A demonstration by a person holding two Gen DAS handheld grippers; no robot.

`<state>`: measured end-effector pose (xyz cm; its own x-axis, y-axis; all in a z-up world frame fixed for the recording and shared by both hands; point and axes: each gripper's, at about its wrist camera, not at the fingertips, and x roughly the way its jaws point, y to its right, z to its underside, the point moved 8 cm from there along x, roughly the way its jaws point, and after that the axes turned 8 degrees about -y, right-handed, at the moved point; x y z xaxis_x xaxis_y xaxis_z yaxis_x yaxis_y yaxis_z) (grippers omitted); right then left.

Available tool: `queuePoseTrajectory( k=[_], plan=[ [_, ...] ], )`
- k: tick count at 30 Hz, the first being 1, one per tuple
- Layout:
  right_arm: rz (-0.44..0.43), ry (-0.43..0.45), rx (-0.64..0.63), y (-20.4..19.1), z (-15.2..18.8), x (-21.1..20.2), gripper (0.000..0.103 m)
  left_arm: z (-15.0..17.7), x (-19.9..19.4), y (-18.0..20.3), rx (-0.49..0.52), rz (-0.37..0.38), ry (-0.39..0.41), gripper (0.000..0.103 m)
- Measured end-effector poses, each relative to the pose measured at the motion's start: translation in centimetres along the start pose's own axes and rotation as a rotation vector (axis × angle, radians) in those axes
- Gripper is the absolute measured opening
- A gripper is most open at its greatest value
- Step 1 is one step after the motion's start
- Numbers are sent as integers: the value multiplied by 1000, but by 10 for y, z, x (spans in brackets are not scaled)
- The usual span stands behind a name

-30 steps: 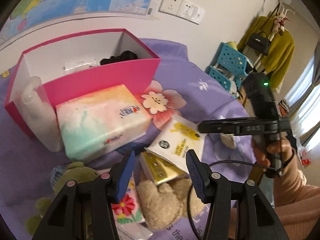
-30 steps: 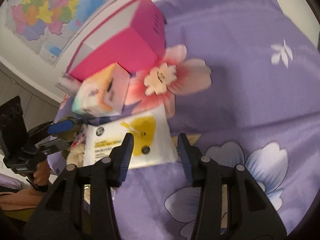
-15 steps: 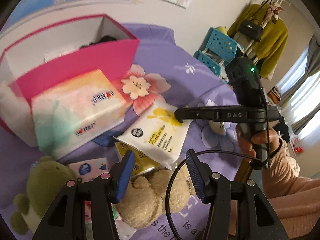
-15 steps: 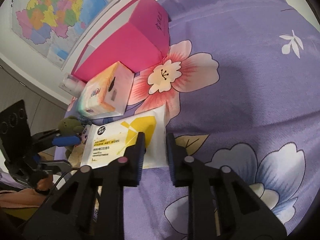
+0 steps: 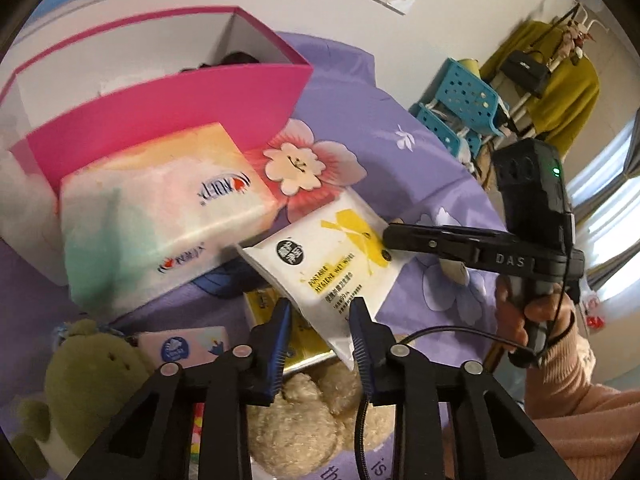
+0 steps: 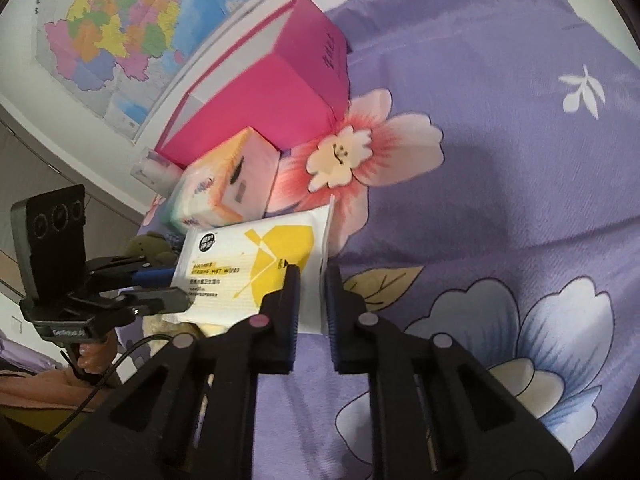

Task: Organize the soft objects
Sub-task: 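Grasp the white-and-yellow wet-wipes pack with the right tool, then carry the wet-wipes pack into the pink box and open the right tool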

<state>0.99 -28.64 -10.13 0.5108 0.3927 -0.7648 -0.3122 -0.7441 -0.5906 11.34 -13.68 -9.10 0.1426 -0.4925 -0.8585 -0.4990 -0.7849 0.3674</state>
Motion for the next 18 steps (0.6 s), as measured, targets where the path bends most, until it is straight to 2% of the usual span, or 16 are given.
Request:
queuePoseTrajectory(
  k=[7, 18],
  plan=[
    [16, 76, -66, -24, -20, -21, 14, -13, -33, 4, 19, -17, 99, 29],
    [17, 204, -205, -73, -86, -44, 14, -70, -85, -21, -12, -106, 249, 29]
  ],
)
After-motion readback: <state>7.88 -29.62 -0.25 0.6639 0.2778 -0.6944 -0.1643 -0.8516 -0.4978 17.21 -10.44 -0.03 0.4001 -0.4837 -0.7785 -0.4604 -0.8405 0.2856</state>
